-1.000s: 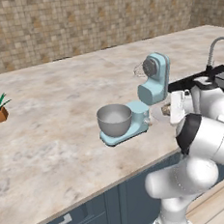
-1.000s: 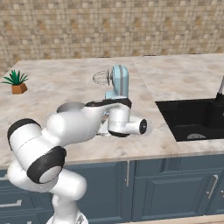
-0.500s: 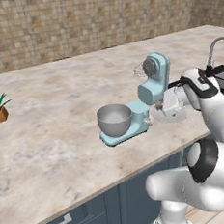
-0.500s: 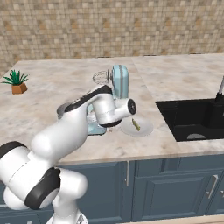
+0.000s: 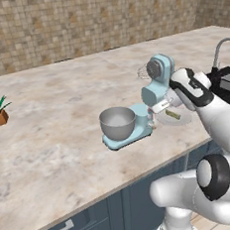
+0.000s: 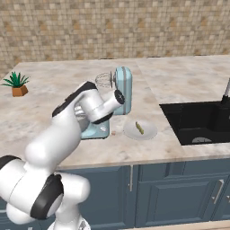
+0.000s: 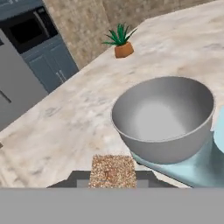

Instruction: Add butter and sugar cubes to the stand mixer bowl and then turn on the stand mixer to begin making frosting.

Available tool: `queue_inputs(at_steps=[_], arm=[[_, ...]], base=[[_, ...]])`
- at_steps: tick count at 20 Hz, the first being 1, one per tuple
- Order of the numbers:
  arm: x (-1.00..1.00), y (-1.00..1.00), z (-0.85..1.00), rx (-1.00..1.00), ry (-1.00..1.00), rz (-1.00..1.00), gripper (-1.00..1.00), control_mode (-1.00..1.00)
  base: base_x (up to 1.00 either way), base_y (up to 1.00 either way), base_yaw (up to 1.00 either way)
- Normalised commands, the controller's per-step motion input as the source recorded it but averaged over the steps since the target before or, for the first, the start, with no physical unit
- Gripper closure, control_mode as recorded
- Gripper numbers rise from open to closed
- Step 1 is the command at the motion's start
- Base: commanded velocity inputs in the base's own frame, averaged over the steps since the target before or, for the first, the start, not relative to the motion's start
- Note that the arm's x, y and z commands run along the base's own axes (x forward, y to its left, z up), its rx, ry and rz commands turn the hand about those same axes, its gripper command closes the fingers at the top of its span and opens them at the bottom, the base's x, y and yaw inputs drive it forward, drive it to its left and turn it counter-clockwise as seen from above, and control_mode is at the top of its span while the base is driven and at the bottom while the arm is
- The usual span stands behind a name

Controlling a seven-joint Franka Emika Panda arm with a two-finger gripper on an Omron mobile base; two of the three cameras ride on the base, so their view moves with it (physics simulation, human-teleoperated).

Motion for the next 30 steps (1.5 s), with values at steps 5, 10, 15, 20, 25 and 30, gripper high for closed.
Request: queue_inputs(at_steps=[5,10,15,20,25,30], arm=[[-0.03,0.48,0.01,0.00,0.35,-0.11,1.00,-1.00],[0.10,0.34,-0.08,0.00,0.20,-0.10,1.00,-1.00],[0.45,0.10,-0.31,-0.10,0.10,-0.11,1.00,-1.00],[0.51,0.08,-0.32,-0.22,0.11,-0.13,1.00,-1.00],[0.51,0.15,-0.03,-0.15,0.05,-0.14,1.00,-1.00],[0.40,0.03,-0.19,-0.04,0.03,-0.15,1.00,-1.00]], base=[[0.00,0.00,0.00],[0.00,0.00,0.00],[0.00,0.00,0.00],[0.00,0.00,0.00],[0.00,0.00,0.00],[0.00,0.00,0.00]])
